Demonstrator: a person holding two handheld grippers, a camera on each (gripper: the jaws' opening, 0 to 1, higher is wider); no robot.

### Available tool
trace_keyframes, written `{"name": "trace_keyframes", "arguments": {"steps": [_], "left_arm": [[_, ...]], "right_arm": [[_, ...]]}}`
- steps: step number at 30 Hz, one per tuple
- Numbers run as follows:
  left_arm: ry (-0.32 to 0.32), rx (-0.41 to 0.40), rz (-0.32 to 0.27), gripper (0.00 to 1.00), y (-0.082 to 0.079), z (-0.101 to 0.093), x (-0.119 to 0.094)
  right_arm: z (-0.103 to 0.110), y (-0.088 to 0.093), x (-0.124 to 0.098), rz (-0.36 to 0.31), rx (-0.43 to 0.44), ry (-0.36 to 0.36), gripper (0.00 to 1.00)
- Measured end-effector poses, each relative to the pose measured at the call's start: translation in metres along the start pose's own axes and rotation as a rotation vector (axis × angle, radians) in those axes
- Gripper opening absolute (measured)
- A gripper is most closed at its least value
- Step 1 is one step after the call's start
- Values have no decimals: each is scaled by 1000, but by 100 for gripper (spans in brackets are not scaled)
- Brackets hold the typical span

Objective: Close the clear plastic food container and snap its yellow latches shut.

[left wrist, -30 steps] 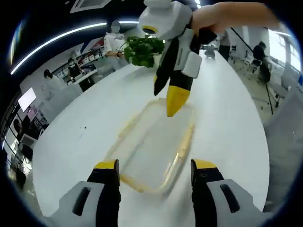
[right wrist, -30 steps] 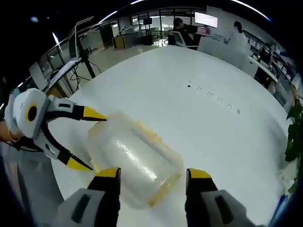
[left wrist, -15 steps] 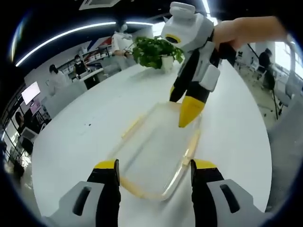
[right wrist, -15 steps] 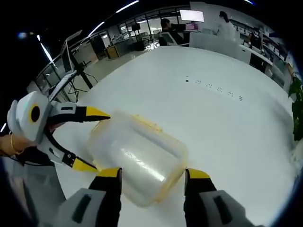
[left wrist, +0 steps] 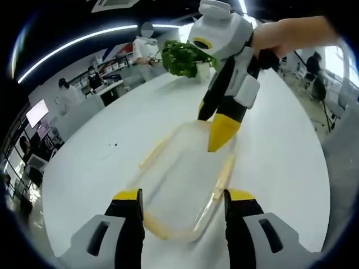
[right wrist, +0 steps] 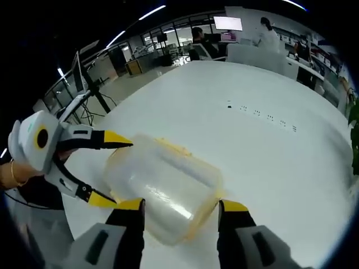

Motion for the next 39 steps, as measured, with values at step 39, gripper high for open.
{"name": "trace_keyframes", "arguments": {"steps": [39], "left_arm": [[-117,-190,-174,59,33,-3,-137]], "right_arm": [[50,101,-110,-312,-12,60,54]]}}
Point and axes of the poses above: the point that each gripper's makers call its tool centre point, and the gripper's own axes: x roughly forward along the fingers, z roughly to its left, y roughly out of its underside, the point moved 9 cm from there along -x, roughly backward along the fingers, and after that the axes turned 9 degrees about -y, right-handed, at the moved point
